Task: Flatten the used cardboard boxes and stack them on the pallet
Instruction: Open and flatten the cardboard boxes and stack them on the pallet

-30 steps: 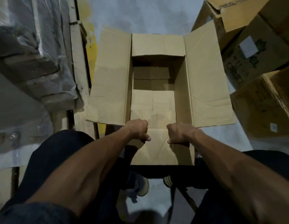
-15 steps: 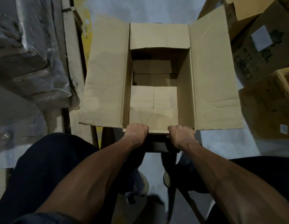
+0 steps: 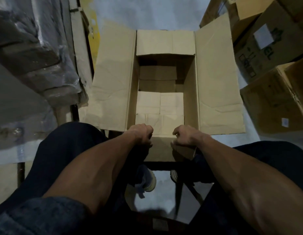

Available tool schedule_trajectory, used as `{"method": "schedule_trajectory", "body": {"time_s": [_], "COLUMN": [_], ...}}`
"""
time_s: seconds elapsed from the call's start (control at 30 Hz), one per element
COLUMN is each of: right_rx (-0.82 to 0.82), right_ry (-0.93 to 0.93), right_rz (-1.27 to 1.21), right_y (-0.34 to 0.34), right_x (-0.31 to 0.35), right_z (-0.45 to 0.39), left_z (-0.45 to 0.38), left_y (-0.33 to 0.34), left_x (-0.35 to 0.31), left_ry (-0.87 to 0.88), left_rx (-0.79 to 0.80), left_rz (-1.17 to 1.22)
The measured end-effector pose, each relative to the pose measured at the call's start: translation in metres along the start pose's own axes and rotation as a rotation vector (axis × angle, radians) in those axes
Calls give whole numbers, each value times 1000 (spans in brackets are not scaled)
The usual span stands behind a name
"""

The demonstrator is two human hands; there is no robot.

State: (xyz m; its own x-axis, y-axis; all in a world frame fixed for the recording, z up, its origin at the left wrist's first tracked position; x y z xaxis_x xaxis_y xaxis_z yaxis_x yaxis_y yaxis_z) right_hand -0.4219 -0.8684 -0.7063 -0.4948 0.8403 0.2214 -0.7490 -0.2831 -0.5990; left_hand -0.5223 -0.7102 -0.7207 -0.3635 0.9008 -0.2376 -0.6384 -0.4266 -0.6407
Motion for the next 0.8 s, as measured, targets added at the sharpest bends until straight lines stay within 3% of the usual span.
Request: {"method": "schedule_trajectory", "body": {"time_s": [0.1,0.2,0.27,0.43,0.57,0.67,0.8], "right_rx": [-278,-679,-785,-746,-668,-665,-608], "right_ry": [44,141,155,246,321,399,460], "right_rz": [-187,-90,-9,-273,-490,-563,-542], "right_y": [-43,-87,-106,-107,-87,-83,-84], "right_x": [-9,-23,-30,-55,-61,-67,-65], "right_z": [2,-2,-17,-73,-107,-121,-123], "left_z": [-7,-26,-45,-88,-129,-162,-190], "left_y": [-19,-41,-59,-109,-144,-166,-195], "left_x": [3,10,15,17,9,10,9], "left_ry": [4,-23,-82,-291,-313,-290,-233], "left_rx": [1,-90,-198,-425,-359,-341,-366], "left_rz": [129,287,473,1293,1944,2276,2543]}}
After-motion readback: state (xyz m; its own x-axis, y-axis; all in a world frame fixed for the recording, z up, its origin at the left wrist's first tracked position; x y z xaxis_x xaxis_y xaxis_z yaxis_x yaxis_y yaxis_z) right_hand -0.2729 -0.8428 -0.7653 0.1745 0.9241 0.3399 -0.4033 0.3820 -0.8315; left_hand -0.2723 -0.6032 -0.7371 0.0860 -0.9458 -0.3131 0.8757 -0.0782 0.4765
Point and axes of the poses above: each hand's wrist, its own z-axis away from the middle knuckle, its own y-axis out of the palm, x = y × z, the point moved 4 cm from there along -z, towards the middle knuckle, and after that the axes turned 4 degrees about -x, right-handed, at the moved point
